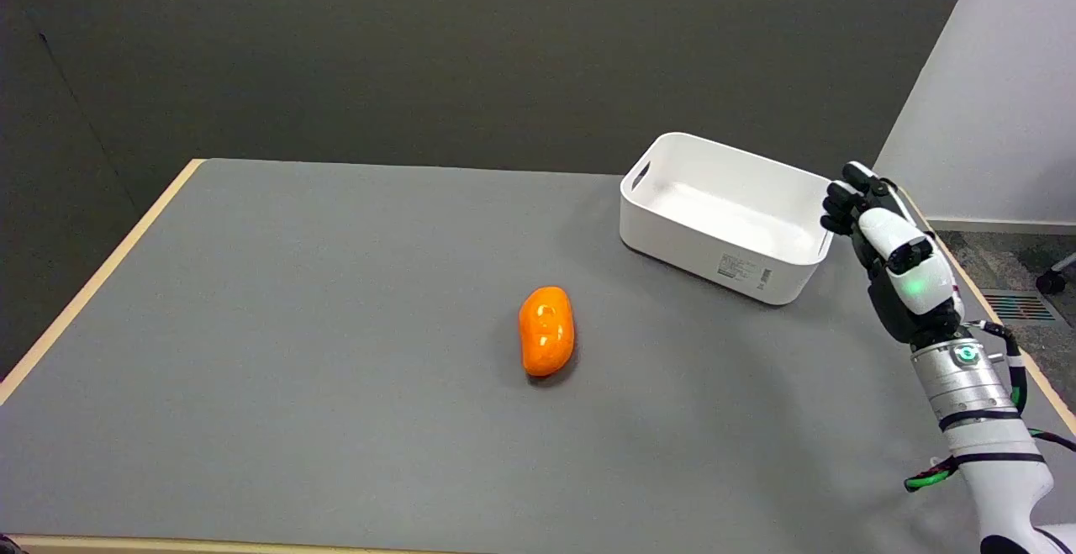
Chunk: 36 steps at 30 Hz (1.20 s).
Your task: Pick up mango.
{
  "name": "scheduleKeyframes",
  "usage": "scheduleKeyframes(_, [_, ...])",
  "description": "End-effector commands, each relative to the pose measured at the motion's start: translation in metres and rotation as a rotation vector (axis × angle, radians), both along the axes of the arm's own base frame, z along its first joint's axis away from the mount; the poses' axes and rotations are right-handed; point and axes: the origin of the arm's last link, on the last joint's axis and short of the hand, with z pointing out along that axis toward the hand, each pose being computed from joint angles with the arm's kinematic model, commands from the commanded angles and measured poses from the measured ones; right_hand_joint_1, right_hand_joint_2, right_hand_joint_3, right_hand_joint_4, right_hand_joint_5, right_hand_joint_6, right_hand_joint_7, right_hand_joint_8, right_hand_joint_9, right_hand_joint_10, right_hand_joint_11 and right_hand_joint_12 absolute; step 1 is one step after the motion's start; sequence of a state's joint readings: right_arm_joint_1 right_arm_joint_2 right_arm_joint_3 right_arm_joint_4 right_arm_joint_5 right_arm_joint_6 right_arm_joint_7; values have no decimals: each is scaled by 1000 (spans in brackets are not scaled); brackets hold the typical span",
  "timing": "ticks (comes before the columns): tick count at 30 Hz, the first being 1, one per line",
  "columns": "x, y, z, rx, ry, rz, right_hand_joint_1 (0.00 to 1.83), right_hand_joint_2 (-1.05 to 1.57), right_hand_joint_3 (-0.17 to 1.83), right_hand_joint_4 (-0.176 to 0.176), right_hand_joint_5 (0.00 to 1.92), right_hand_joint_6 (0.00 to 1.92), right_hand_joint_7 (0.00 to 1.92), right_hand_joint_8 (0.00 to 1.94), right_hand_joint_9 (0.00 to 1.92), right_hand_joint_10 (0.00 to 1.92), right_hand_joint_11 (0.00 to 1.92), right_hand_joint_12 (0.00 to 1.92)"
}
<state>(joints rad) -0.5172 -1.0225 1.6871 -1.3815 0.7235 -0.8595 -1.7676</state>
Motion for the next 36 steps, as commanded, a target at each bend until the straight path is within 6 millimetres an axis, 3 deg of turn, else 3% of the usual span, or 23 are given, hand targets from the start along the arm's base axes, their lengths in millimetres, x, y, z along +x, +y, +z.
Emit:
scheduleKeyframes(1, [-14, 13, -31, 124, 47, -101, 272, 667, 1023, 62, 120, 384, 214, 307, 118, 575, 18, 1029])
scheduleKeyframes(6, [-2, 26, -61, 161, 53, -80, 299, 693, 910, 38, 121, 336, 191, 271, 81, 569, -1, 931])
scheduleKeyframes(12, [21, 42, -94, 85, 137, -28, 336, 638, 987, 11, 83, 348, 127, 310, 26, 554, -1, 760])
scheduleKeyframes(17, [22, 41, -124, 123, 123, -57, 345, 638, 979, -11, 83, 329, 122, 320, 16, 582, -1, 756])
scheduleKeyframes(21, [9, 37, -151, 174, 141, -81, 350, 637, 971, -29, 83, 328, 119, 331, 12, 598, -1, 802])
scheduleKeyframes(25, [2, 18, -159, 203, 207, -43, 368, 641, 967, -48, 85, 333, 124, 349, 8, 624, -1, 825])
scheduleKeyframes(28, [3, -2, -158, 215, 285, 0, 399, 699, 847, -48, 96, 308, 157, 299, 15, 641, -1, 795])
scheduleKeyframes(29, [4, -11, -156, 226, 312, 5, 399, 664, 919, -47, 89, 325, 144, 337, 13, 644, -1, 791])
scheduleKeyframes(36, [10, -72, -130, 397, 435, -76, 419, 633, 992, 19, 79, 304, 124, 303, 39, 573, -1, 696])
